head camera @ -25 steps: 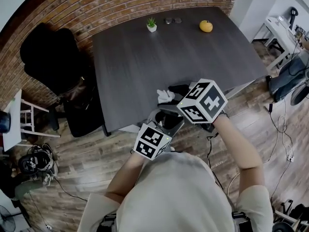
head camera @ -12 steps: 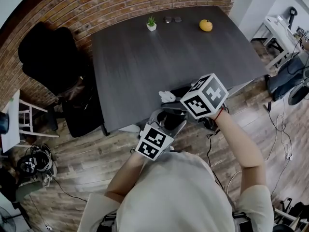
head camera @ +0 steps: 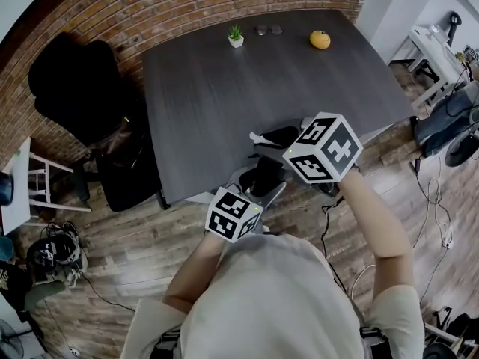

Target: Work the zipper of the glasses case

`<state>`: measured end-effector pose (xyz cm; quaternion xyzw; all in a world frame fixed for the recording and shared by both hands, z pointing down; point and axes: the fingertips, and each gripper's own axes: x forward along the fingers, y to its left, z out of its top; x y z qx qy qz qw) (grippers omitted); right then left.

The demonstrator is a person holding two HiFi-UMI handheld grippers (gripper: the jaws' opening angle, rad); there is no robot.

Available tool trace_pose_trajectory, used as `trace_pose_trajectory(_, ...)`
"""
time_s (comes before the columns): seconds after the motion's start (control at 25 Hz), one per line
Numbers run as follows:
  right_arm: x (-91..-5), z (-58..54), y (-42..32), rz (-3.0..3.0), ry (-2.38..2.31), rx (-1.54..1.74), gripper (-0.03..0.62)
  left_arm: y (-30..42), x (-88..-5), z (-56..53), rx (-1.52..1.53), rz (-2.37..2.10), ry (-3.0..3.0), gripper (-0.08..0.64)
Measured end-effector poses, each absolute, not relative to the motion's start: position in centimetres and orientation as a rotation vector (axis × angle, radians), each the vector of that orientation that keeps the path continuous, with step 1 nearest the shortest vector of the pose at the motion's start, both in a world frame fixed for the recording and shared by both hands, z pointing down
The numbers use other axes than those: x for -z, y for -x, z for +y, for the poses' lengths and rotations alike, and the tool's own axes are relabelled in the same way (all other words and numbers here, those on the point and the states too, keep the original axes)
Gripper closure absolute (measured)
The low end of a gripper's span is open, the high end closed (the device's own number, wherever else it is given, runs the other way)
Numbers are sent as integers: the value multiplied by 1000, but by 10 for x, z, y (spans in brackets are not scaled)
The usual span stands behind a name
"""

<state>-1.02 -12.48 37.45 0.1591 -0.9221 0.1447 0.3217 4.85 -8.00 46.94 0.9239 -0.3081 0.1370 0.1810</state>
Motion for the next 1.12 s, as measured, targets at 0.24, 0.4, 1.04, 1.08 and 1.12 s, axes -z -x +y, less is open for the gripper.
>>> trace_pose_trajectory(0.24, -358, -128, 10, -2502, -408, -499, 555, -37, -466, -87, -299, -884, -2559, 304)
trace_pose_trajectory(0.4, -355, -129, 7, -2511, -447, -429, 569, -35, -459, -87, -229, -889, -2546, 310)
trace_pose_trajectory(1.04, -347, -145, -25, -2506, -503, -405, 575, -37, -414, -81, 8, -868, -2687, 327)
trace_pose_trajectory(1.08, -348, -146, -27, -2508, -507, -417, 575, -37, -412, -81, 16, -865, -2691, 327)
trace_pose_trajectory(1.12, -350, -147, -29, -2511, -512, -430, 575, -37, -411, -81, 21, -864, -2695, 327)
